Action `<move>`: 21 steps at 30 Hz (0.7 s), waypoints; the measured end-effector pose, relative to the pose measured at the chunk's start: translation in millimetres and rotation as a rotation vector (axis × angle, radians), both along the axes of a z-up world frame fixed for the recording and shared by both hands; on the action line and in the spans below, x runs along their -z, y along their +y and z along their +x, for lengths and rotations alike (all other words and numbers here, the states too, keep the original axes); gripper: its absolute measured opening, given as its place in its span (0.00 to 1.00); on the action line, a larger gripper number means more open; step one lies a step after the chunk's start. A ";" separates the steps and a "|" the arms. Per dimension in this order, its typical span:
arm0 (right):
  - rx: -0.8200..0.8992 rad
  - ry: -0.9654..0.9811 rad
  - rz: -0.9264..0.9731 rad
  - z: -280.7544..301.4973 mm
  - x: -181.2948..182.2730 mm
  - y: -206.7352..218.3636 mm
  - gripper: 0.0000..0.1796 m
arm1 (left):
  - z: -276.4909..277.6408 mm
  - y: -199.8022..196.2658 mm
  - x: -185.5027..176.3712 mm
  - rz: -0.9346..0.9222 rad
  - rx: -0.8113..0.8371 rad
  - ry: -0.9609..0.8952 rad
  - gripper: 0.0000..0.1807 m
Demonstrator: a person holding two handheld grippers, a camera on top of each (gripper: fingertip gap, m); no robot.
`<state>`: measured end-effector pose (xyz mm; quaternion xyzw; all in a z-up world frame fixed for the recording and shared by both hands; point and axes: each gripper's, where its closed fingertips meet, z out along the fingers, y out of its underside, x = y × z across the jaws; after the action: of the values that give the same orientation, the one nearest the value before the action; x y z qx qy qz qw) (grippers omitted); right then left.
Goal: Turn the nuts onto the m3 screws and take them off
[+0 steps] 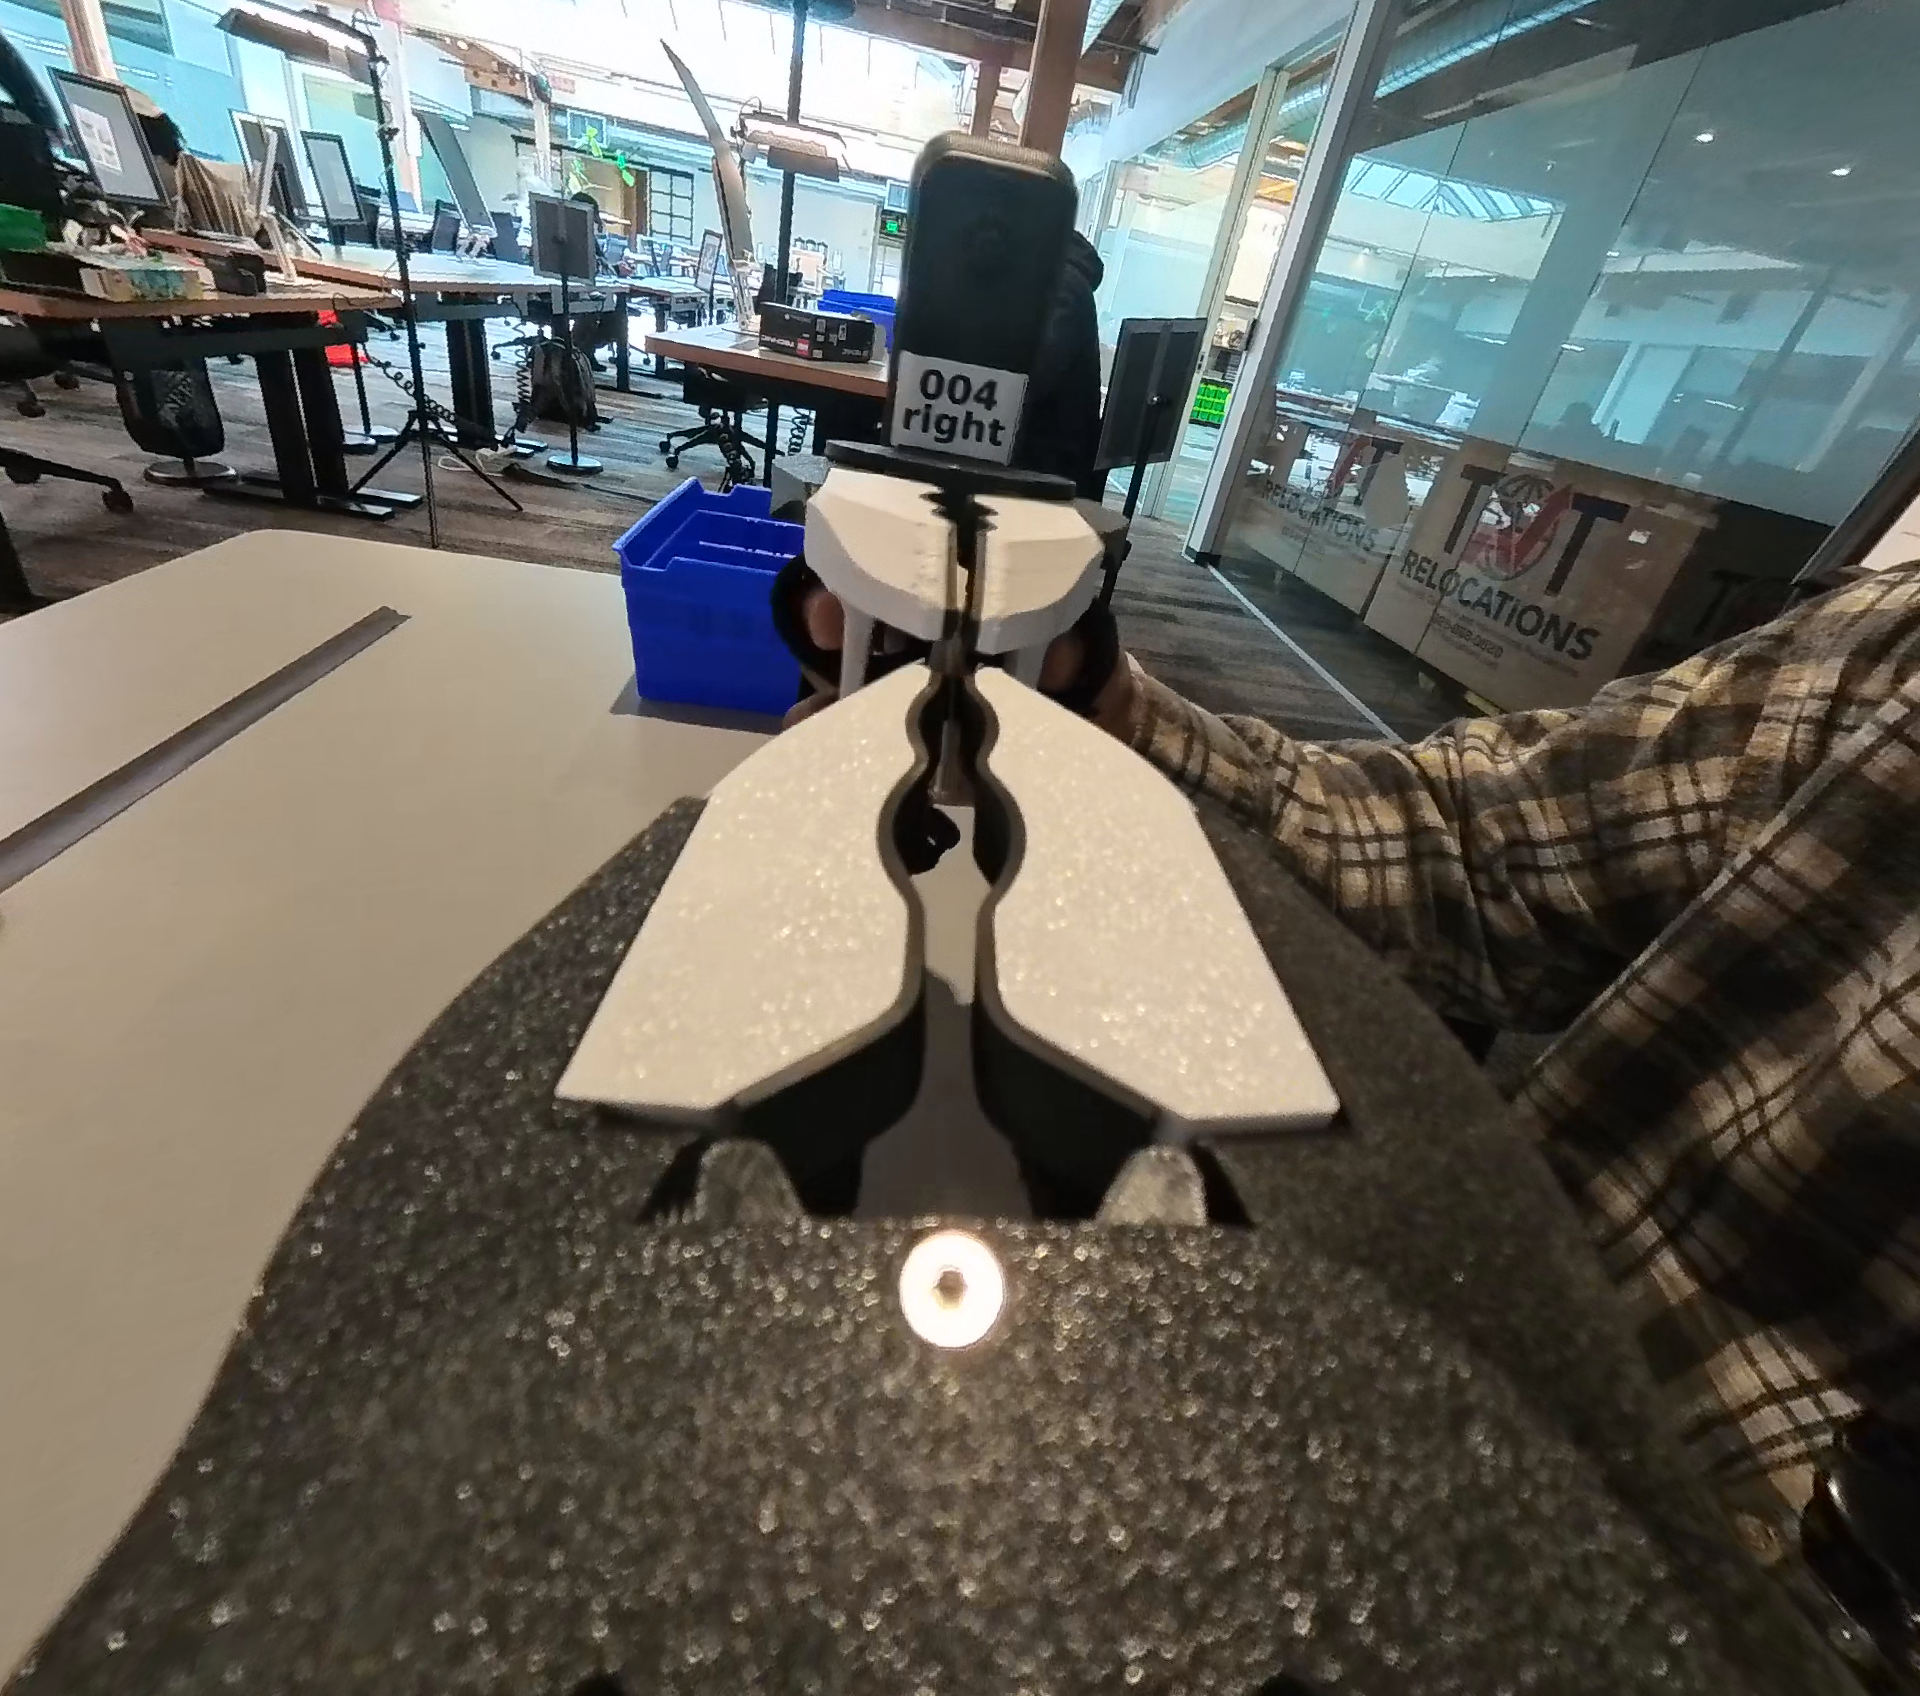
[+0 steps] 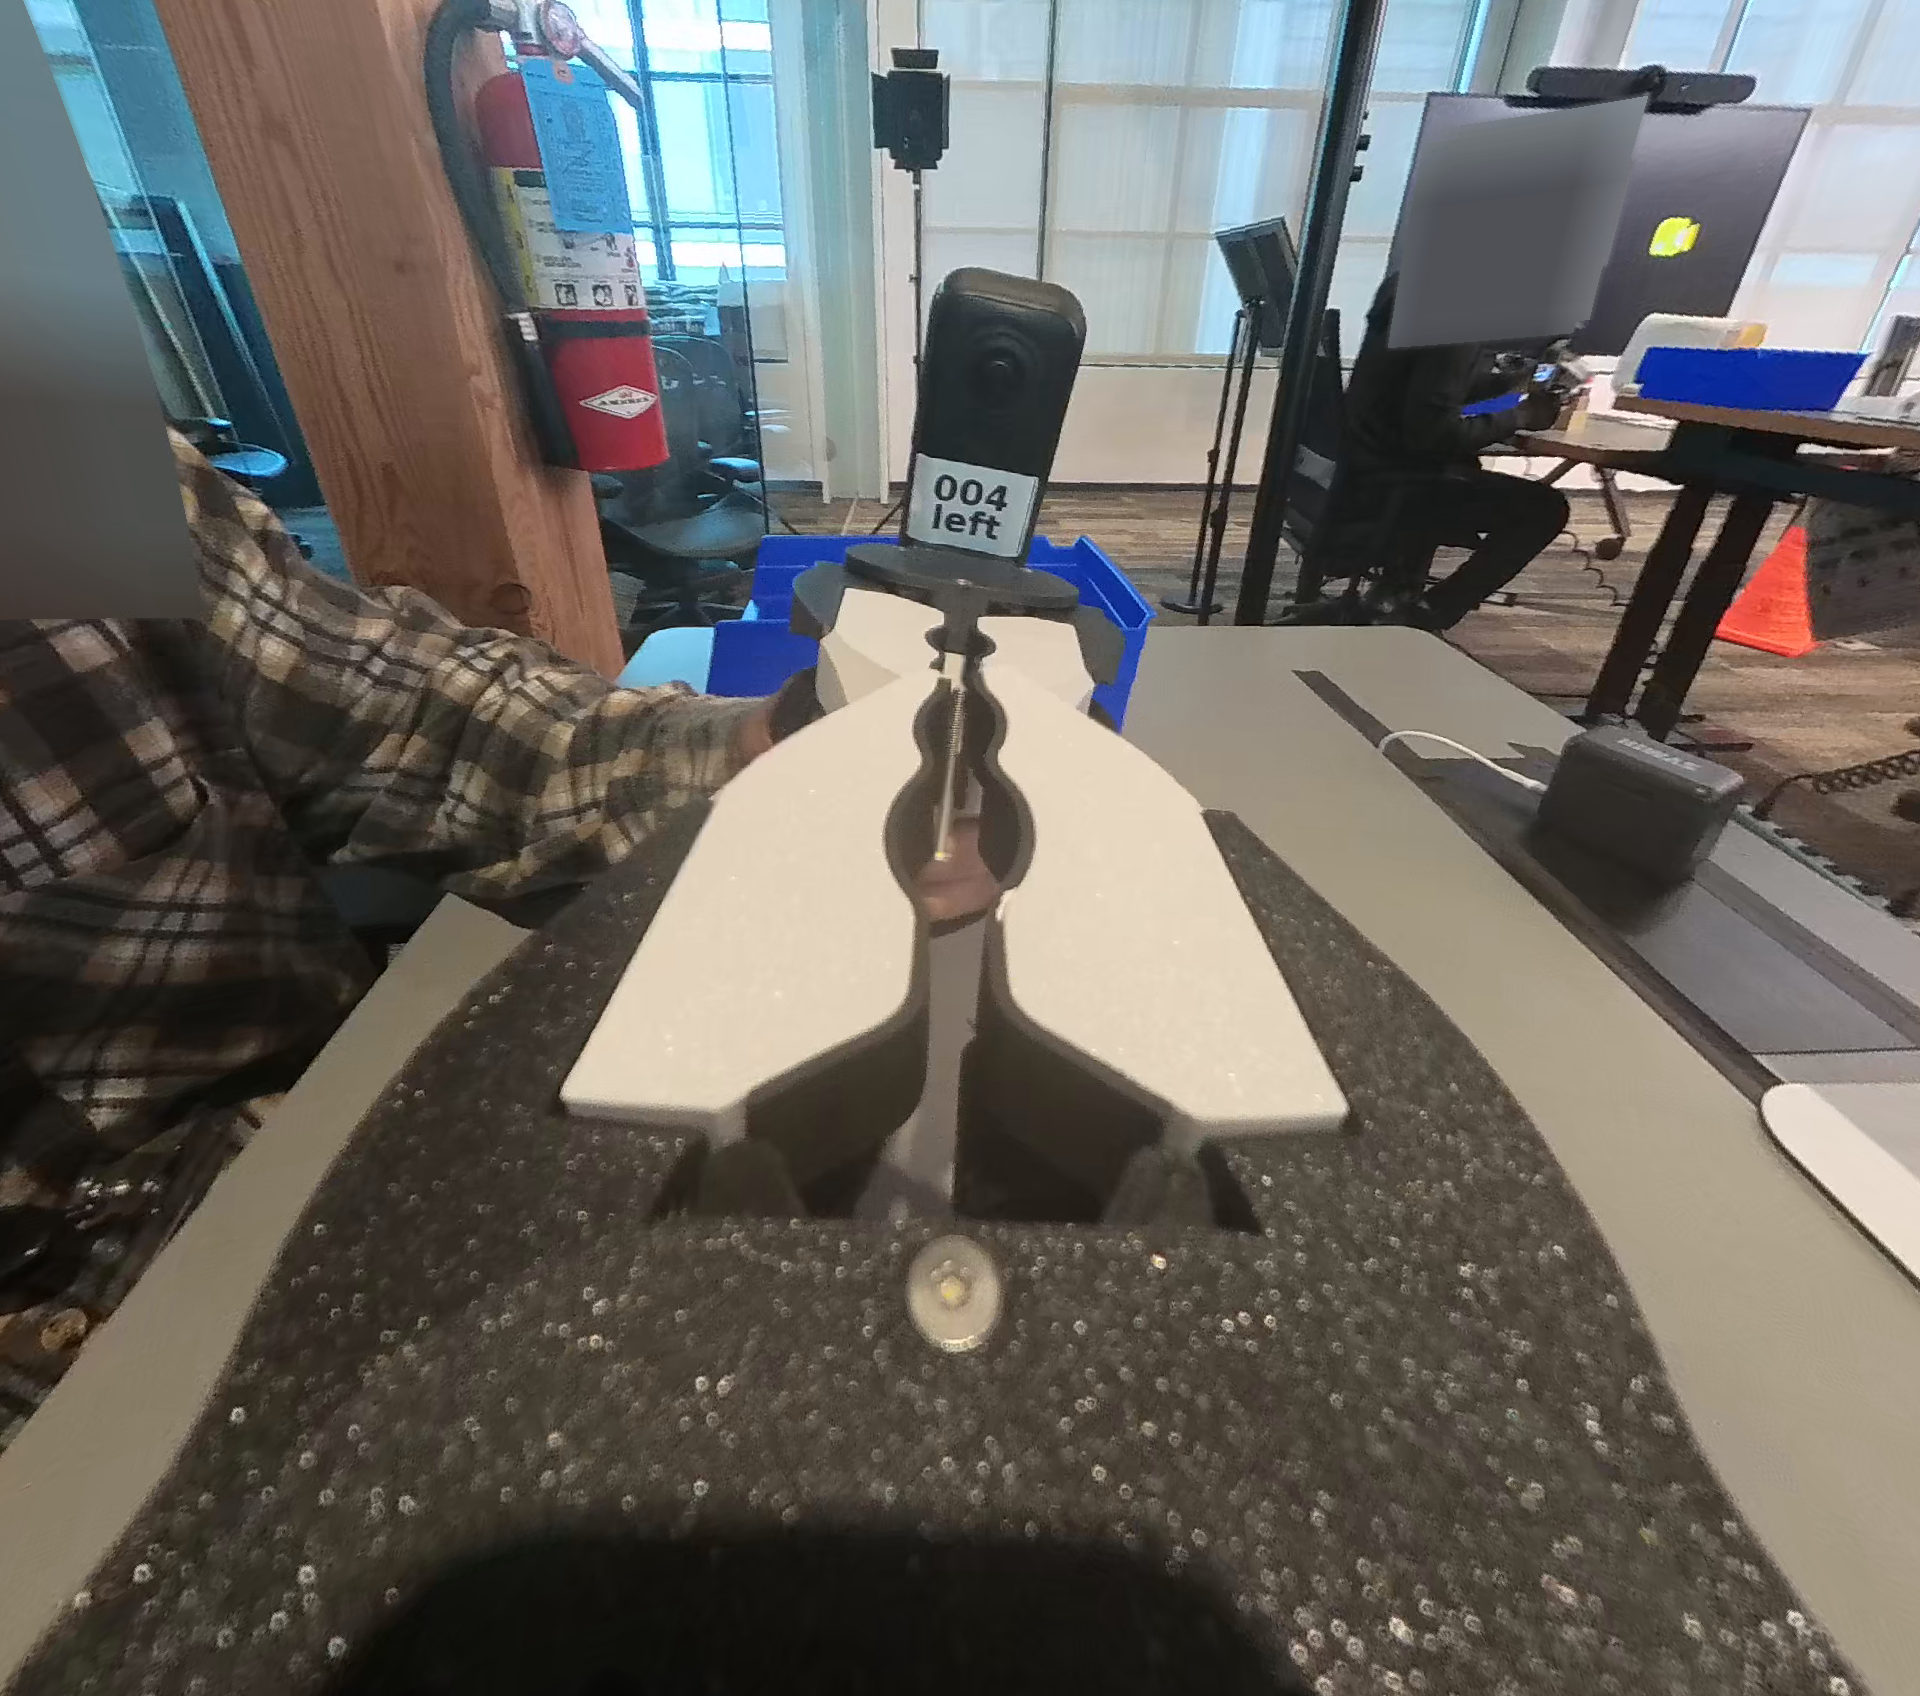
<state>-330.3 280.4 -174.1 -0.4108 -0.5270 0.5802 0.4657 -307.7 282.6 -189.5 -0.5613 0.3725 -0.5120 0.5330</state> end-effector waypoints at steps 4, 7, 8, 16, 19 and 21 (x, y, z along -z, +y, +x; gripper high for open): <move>-0.006 -0.003 -0.015 0.0 -2.1 0.6 0.01 | -1.4 1.1 -0.6 -0.009 -0.002 -0.005 0.02; -0.004 0.009 -0.026 1.8 -7.0 2.3 0.01 | -2.4 2.7 0.6 -0.016 -0.007 -0.002 0.05; -0.002 0.010 -0.029 2.4 -8.2 3.1 0.01 | -2.7 2.8 -0.1 -0.017 -0.008 -0.007 0.06; 0.008 0.007 -0.042 5.2 -13.7 6.3 0.01 | -1.6 4.4 2.7 -0.017 -0.017 0.009 0.09; 0.007 0.005 -0.045 5.0 -13.2 6.2 0.01 | -1.4 4.3 3.0 -0.015 -0.018 0.012 0.09; 0.003 0.005 -0.049 4.5 -12.9 5.8 0.01 | -1.2 4.4 3.2 -0.016 -0.018 0.012 0.09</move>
<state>-325.8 286.2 -161.1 -0.4214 -0.5108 0.5932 0.4578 -308.9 287.0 -192.6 -0.5721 0.3665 -0.5067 0.5307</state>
